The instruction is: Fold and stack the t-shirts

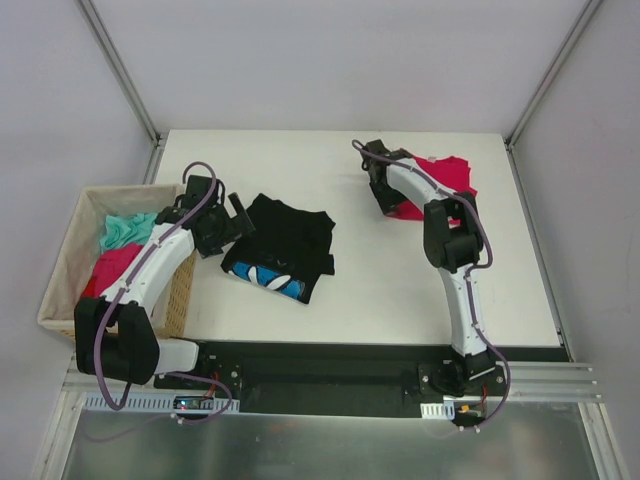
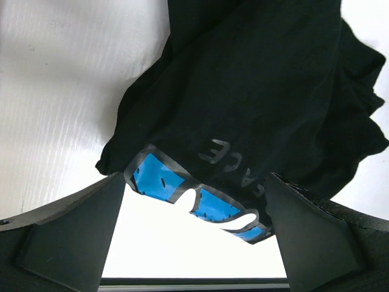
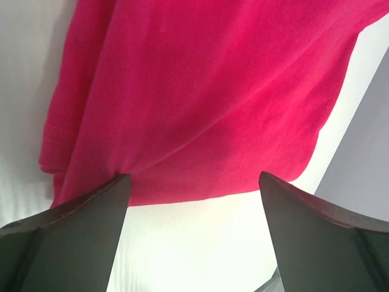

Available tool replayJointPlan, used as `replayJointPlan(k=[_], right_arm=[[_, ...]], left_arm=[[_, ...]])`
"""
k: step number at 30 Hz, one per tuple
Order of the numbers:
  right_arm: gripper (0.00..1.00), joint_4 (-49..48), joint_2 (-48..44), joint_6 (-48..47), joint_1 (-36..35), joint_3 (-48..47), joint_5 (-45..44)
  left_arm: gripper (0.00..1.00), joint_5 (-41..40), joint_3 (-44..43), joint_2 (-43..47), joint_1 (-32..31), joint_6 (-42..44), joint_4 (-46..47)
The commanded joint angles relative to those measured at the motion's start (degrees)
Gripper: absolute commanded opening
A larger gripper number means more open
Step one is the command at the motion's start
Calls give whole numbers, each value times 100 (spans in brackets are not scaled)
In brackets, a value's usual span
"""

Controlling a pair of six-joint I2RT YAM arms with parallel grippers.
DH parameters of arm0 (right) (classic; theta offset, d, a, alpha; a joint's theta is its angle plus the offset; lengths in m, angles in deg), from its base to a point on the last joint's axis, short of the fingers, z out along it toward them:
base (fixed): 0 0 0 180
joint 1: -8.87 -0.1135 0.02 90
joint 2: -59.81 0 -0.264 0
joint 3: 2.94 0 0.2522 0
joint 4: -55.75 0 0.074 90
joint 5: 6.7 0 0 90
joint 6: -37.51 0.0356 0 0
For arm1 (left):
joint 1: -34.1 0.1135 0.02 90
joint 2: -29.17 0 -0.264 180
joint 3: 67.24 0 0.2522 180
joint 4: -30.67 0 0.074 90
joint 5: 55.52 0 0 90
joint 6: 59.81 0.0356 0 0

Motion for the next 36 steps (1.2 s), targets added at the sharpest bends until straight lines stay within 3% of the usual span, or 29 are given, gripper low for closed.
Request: replayJointPlan(k=[1,15,25,29,32,36], right_arm=[[92,600,-294,304,-347,474,570],[92,547,-1024,752,-1972,1714,834],[92,178,-1726,1201,-2343,2664,949],[92,327,-2315,1052,-2220,2173,738],[93,608,-2562,859,-2228,1193,719],[93,969,-2352,787,-2386,64,702]], left_arm=[[99,82,-4,249,40,55,-59],[99,169,92,311,31,11,11],[99,274,110,206,31,11,55],[99,407,-4,126,-13,142,46],[98,564,-188,100,-65,484,29],[83,591,-233,126,-83,608,-68]])
